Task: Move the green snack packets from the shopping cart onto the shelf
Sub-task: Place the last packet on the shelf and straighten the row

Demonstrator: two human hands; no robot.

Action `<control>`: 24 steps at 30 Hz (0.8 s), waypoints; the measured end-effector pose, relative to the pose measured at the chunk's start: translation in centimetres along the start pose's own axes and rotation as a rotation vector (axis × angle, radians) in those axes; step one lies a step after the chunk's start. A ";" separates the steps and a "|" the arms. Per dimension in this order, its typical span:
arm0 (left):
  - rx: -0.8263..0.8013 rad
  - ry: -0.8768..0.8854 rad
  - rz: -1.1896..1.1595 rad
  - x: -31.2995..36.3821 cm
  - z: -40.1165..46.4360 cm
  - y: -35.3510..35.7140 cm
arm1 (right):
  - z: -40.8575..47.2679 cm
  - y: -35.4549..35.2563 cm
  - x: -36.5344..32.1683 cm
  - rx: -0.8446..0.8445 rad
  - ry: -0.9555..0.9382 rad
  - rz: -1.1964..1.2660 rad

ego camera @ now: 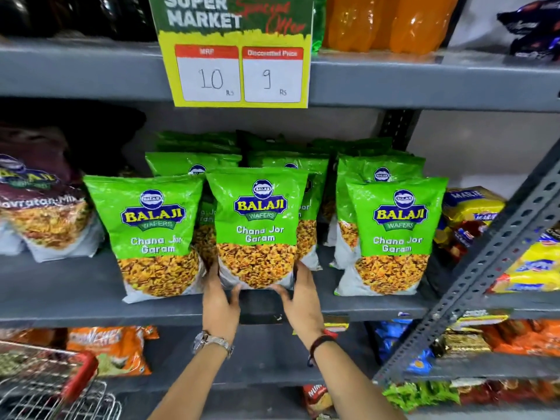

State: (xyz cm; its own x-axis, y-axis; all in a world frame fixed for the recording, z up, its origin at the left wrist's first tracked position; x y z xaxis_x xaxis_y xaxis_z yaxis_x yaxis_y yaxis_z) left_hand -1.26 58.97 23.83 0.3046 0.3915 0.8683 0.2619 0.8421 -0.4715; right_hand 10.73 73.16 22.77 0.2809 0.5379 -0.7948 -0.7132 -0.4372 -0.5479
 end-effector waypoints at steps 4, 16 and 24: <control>-0.026 0.036 0.007 0.7 -1.0 1.4 | -0.9 -2.1 1.5 0.071 0.014 -0.072; -0.032 0.117 -0.014 1.7 -3.1 1.6 | -4.0 -4.0 2.0 0.160 0.091 0.010; 0.355 0.033 0.118 -3.0 -3.0 -11.4 | -7.1 1.7 -6.1 -0.011 -0.183 -0.087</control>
State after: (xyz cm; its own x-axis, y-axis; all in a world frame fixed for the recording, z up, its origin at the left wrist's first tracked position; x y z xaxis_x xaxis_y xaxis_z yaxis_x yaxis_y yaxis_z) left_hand -2.43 47.11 26.12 0.3449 0.4863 0.8028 -0.1085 0.8702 -0.4805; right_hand 12.40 64.00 24.79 0.2193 0.6956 -0.6841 -0.6837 -0.3906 -0.6164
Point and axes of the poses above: each hand's wrist, its own z-axis towards the middle knuckle, its own y-axis out of the palm, x = y × z, the point moved 10 cm from there along z, towards the middle knuckle, and after that the axes turned 5 degrees about -y, right-handed, at the moved point
